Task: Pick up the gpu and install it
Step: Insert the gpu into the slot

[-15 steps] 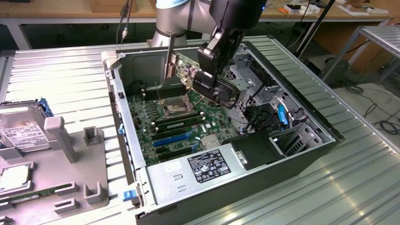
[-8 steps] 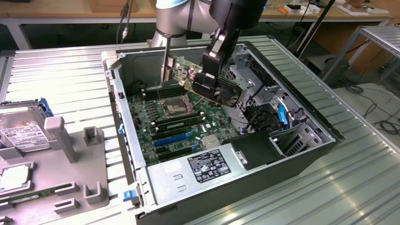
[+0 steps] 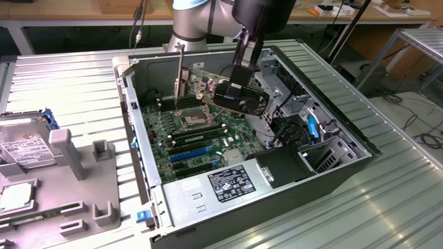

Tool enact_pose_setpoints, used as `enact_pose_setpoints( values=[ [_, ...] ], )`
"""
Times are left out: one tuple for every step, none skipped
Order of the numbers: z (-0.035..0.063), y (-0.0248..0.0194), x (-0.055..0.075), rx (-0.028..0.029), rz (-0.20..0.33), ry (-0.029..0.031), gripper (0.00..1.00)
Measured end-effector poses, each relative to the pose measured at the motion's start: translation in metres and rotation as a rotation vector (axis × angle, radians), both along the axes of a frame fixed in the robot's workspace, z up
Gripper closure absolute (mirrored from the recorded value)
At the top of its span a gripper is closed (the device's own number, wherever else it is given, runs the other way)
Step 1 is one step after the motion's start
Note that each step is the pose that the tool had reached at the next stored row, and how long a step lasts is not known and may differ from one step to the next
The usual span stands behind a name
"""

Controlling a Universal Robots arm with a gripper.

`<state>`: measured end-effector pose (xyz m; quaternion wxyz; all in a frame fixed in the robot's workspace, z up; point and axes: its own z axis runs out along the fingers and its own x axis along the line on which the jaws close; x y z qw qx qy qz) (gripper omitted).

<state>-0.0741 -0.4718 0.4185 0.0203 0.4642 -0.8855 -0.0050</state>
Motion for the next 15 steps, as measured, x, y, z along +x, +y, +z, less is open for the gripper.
enact_pose_setpoints(
  values=[
    [-0.0001,0.0,0.0,0.0001,0.028,0.0,0.73],
    [-0.0002,0.0,0.0,0.0,0.057,0.0,0.73],
    [-0.0002,0.0,0.0,0.0,0.081,0.0,0.73],
    [-0.0003,0.0,0.0,0.0001,0.099,0.0,0.73],
    [-0.0004,0.0,0.0,0.0,0.124,0.0,0.73],
    [-0.0004,0.0,0.0,0.0,0.165,0.0,0.73],
    [-0.0005,0.0,0.0,0.0,0.211,0.0,0.73],
    [-0.0006,0.0,0.0,0.0,0.246,0.0,0.73],
    [-0.0007,0.0,0.0,0.0,0.264,0.0,0.73],
    [-0.0007,0.0,0.0,0.0,0.284,0.0,0.73],
    [-0.0008,0.0,0.0,0.0,0.307,0.0,0.73],
    [-0.0008,0.0,0.0,0.0,0.329,0.0,0.73],
    [-0.0009,0.0,0.0,0.0001,0.348,0.0,0.73],
    [-0.0009,0.0,0.0,0.0,0.369,0.0,0.73],
    [-0.0009,0.0,0.0,0.0001,0.386,0.0,0.73]
  ],
)
